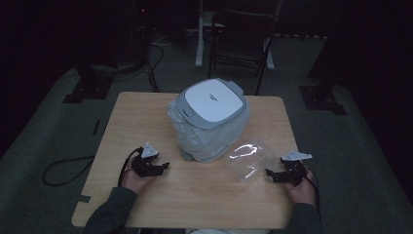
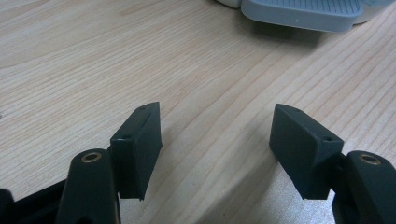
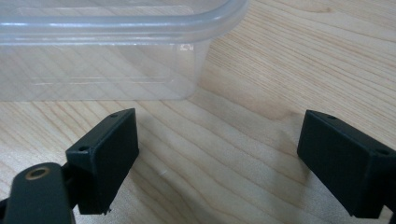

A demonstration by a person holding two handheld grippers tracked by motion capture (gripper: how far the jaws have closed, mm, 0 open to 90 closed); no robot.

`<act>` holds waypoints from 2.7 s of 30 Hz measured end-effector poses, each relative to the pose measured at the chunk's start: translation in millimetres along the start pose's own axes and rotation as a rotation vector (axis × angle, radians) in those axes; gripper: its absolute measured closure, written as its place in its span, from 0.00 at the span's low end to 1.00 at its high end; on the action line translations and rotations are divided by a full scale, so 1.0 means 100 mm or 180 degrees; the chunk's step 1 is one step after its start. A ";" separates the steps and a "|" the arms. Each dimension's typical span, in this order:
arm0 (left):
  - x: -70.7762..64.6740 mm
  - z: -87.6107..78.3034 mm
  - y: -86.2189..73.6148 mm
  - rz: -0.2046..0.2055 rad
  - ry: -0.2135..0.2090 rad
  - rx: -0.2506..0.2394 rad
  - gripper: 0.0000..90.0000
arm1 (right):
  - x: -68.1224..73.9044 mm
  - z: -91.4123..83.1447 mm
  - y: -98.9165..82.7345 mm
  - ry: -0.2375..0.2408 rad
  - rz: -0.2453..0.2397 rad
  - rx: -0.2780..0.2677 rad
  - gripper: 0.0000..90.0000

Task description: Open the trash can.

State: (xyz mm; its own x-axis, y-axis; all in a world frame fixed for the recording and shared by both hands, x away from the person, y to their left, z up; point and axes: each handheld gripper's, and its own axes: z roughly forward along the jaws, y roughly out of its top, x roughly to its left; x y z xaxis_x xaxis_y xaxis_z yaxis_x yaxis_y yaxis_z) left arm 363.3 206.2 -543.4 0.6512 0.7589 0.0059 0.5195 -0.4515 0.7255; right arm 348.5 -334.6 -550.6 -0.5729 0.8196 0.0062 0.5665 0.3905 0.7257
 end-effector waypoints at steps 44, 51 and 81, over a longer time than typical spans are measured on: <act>0.04 -0.59 0.65 0.0031 -0.0300 -0.0489 0.50 | 0.06 -0.02 -0.01 -0.0175 0.0178 -0.0064 0.26; 0.05 -0.67 0.79 0.0079 -0.0315 -0.0553 0.52 | 0.06 -0.02 -0.01 -0.0190 0.0188 -0.0064 0.26; 0.07 -1.08 1.34 0.0185 -0.0476 -0.0900 0.59 | 0.07 -0.03 -0.01 -0.0202 0.0198 -0.0071 0.26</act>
State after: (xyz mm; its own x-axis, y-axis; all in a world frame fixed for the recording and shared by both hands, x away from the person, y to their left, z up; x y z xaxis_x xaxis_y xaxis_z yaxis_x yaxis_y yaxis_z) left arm 377.0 201.8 -371.8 0.7603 0.6488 -0.0331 0.3184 -0.3278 0.8895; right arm 342.3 -330.7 -549.9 -0.4979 0.8672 0.0084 0.5859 0.3292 0.7405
